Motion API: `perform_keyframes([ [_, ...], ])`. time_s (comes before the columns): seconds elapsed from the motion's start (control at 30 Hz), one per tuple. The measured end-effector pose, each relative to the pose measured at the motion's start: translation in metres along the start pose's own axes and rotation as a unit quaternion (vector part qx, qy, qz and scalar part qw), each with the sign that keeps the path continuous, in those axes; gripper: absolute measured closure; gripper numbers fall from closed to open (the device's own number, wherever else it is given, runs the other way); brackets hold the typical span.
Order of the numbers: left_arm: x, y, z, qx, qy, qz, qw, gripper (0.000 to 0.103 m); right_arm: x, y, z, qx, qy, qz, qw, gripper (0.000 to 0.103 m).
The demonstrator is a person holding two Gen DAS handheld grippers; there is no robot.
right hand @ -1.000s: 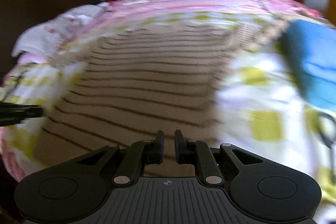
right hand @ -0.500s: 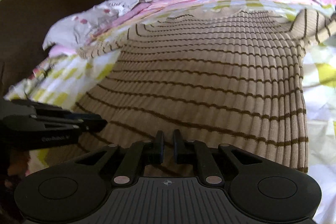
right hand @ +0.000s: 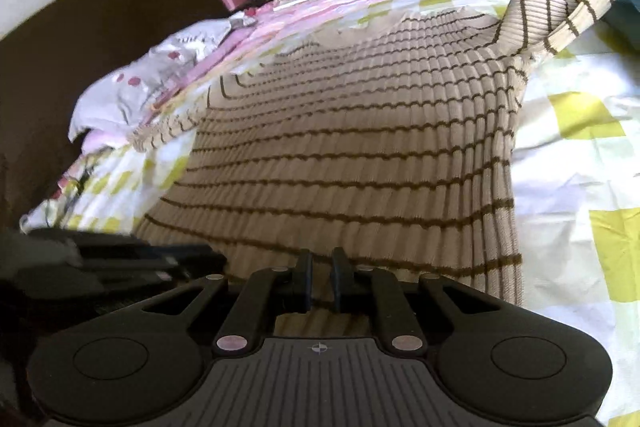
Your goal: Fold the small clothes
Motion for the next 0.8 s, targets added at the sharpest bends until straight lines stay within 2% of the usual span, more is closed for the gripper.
perform_keyframes([
  [0.13, 0.004, -0.003, 0.001, 0.017, 0.005, -0.002, 0.9998, 0.083, 0.011, -0.005, 0.010, -0.015, 0.005, 0.021, 1.000, 0.090],
  [0.3, 0.007, -0.014, 0.017, -0.002, 0.014, 0.017, 0.9998, 0.083, 0.017, -0.010, 0.023, -0.036, 0.009, 0.031, 0.999, 0.090],
  [0.47, -0.008, -0.013, 0.030, -0.010, 0.018, 0.000, 0.9998, 0.083, 0.016, -0.010, 0.028, -0.044, 0.013, 0.027, 0.999, 0.090],
  [0.63, -0.009, -0.010, 0.037, -0.033, 0.010, -0.001, 0.9994, 0.082, 0.004, -0.006, 0.032, -0.046, 0.026, -0.005, 0.999, 0.090],
  [0.8, -0.002, -0.019, 0.037, -0.023, 0.020, 0.010, 0.9995, 0.082, 0.010, -0.008, 0.034, -0.048, 0.026, 0.014, 0.998, 0.089],
])
Point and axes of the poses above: each gripper's, at about its wrist camera, not at the fingertips, and x roughly against the way its jaws point, z to its right, y to its underside, the point moved 1 cm from there along -x, roughly the way its jaws point, and after that the axes turned 6 degrees about x, right-handed, at the moved point
